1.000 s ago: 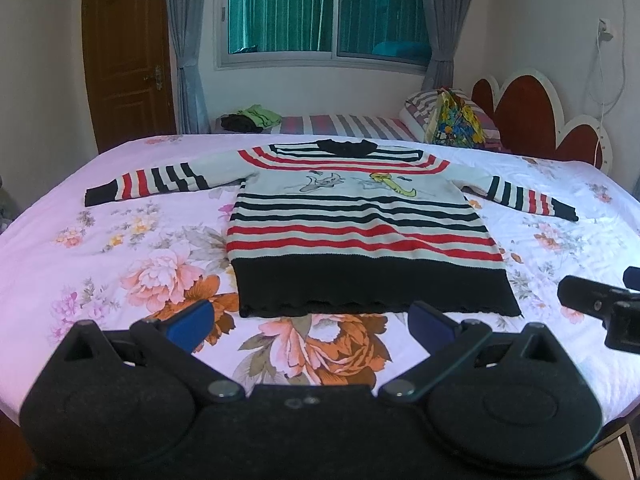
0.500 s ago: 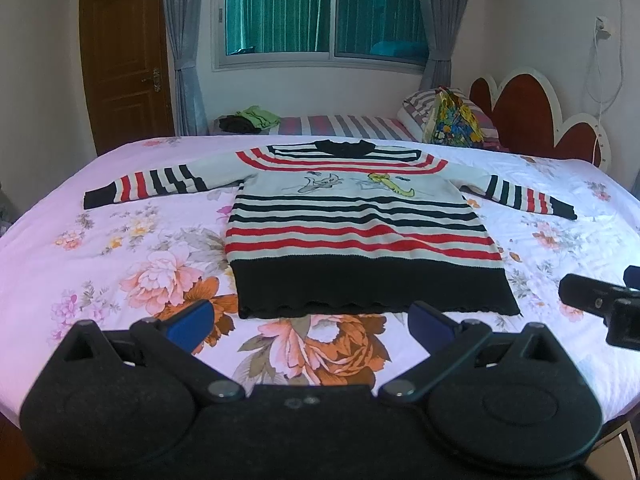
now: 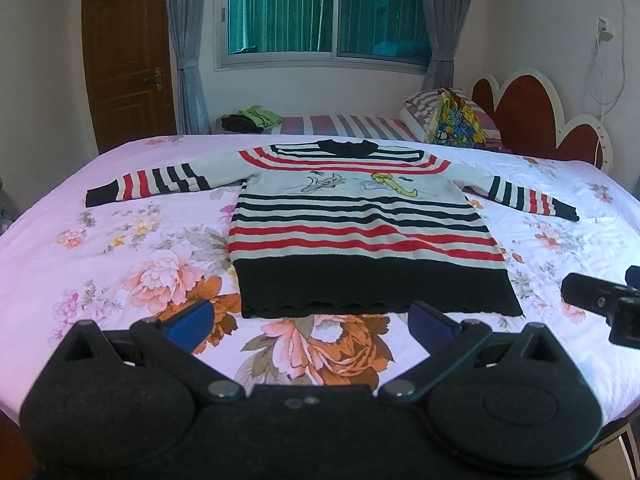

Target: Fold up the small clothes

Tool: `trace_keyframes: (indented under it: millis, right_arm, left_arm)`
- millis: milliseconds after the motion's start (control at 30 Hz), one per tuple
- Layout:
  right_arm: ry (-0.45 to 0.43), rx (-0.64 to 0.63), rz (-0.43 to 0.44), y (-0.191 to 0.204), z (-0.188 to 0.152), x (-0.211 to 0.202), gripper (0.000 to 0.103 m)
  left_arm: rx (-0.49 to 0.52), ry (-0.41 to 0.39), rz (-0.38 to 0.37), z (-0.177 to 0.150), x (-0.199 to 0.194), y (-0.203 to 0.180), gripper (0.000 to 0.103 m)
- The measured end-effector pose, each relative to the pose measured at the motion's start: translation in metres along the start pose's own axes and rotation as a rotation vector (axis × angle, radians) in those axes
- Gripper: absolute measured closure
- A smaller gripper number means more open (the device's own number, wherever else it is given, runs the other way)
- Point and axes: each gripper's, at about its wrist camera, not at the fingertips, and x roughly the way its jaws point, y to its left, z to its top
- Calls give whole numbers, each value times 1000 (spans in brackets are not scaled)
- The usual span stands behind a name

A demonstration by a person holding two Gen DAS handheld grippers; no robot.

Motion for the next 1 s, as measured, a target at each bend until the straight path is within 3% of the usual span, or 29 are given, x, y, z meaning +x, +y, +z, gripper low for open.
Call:
trace_keyframes:
  millis: [1000]
  right_arm:
    - [5,-1,0,4,0,3,0]
  left_arm:
    - [0,7,1,-1,2,1,1]
